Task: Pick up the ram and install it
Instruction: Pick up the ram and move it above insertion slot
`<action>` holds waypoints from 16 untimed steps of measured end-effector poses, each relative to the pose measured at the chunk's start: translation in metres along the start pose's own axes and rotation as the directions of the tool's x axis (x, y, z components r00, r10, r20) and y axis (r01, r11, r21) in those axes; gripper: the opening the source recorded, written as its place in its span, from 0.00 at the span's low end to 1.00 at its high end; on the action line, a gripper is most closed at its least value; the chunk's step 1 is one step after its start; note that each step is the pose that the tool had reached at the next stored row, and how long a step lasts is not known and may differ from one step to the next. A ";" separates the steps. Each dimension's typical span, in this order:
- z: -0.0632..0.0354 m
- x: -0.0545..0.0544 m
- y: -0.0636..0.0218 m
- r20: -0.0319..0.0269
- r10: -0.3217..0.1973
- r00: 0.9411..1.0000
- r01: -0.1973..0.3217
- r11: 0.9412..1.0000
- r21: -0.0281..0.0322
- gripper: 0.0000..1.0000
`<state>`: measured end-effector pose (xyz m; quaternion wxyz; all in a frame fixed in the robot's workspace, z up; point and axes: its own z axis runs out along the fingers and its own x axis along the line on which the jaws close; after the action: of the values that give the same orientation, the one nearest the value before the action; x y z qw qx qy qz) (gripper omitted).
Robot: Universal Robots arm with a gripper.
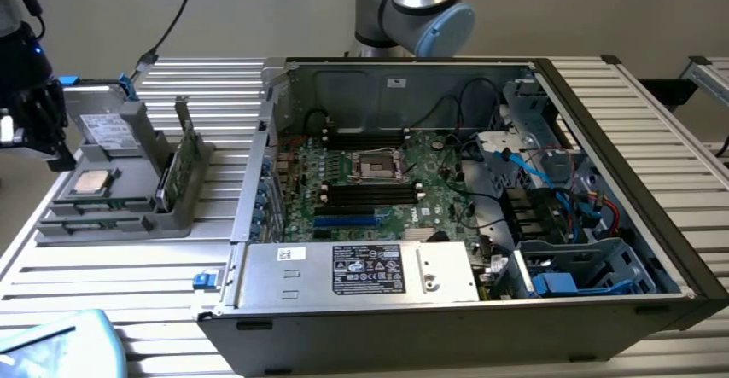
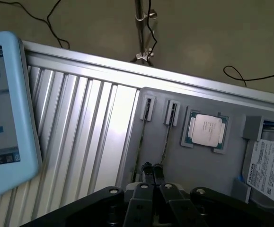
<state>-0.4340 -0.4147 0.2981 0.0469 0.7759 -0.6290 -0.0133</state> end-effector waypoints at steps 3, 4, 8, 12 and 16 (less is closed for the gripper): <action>0.0000 0.002 -0.0008 0.000 0.002 1.000 -0.002 1.000 0.000 0.10; 0.0000 0.002 -0.0018 0.000 0.003 1.000 -0.003 1.000 0.000 0.10; 0.0005 0.003 -0.0032 0.002 0.019 1.000 -0.019 1.000 -0.001 0.10; 0.0015 0.003 -0.0034 0.005 0.058 0.998 -0.058 0.998 -0.002 0.10; 0.0017 0.003 -0.0035 0.005 0.059 0.998 -0.059 0.998 -0.002 0.12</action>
<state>-0.4302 -0.4168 0.2962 0.0462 0.7569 -0.6517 -0.0143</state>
